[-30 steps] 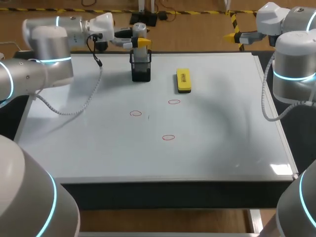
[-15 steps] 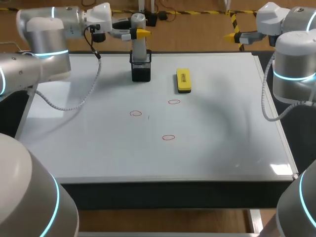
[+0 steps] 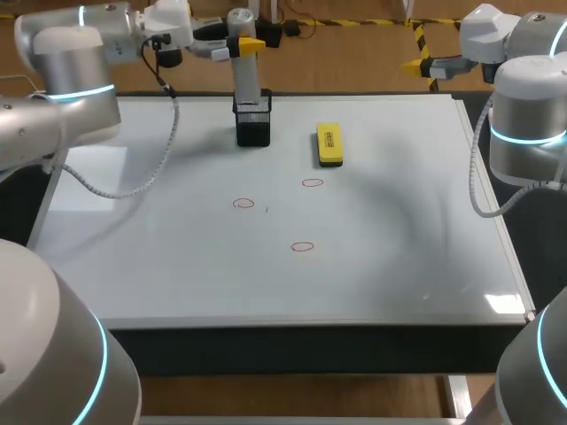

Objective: Pick up the inspection probe, press it on each red-marked spot on the whiteboard one by one, put down the probe, pick up the eraser, and wipe off all the red marks.

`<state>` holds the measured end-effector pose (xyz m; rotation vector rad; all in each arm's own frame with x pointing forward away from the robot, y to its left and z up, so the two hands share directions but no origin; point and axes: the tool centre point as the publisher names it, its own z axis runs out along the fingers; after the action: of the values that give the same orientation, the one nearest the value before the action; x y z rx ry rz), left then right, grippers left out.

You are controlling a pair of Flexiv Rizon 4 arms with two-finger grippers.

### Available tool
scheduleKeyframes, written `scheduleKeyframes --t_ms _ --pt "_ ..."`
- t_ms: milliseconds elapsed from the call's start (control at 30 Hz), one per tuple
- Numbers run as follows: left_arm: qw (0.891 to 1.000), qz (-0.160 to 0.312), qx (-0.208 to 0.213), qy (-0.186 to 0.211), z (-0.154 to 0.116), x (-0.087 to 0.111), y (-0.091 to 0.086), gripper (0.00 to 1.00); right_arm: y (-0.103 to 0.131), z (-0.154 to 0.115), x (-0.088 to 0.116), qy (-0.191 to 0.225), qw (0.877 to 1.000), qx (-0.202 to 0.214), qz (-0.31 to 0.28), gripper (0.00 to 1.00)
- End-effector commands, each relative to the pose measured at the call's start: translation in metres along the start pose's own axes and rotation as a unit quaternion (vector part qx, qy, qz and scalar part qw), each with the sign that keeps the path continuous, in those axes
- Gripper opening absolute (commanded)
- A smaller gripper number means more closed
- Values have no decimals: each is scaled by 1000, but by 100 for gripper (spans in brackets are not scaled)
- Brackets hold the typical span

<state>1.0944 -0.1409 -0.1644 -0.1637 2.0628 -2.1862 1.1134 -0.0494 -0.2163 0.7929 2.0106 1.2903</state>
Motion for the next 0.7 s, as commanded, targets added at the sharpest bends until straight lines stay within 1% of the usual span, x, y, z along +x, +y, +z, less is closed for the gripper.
scheduleKeyframes --t_ms 33,333,567,700 --pt "1000 3 1 -22 -21 13 -7 0 0 0 -1 1 1000 1 0 100" --pt "999 15 0 -39 -57 24 -1 0 0 0 -1 1 1000 1 0 100" --pt "998 15 -4 -63 -89 29 9 0 0 0 -1 1 1000 1 0 100" --pt "998 13 3 -63 -103 30 18 0 0 0 -1 1 1000 1 0 100"
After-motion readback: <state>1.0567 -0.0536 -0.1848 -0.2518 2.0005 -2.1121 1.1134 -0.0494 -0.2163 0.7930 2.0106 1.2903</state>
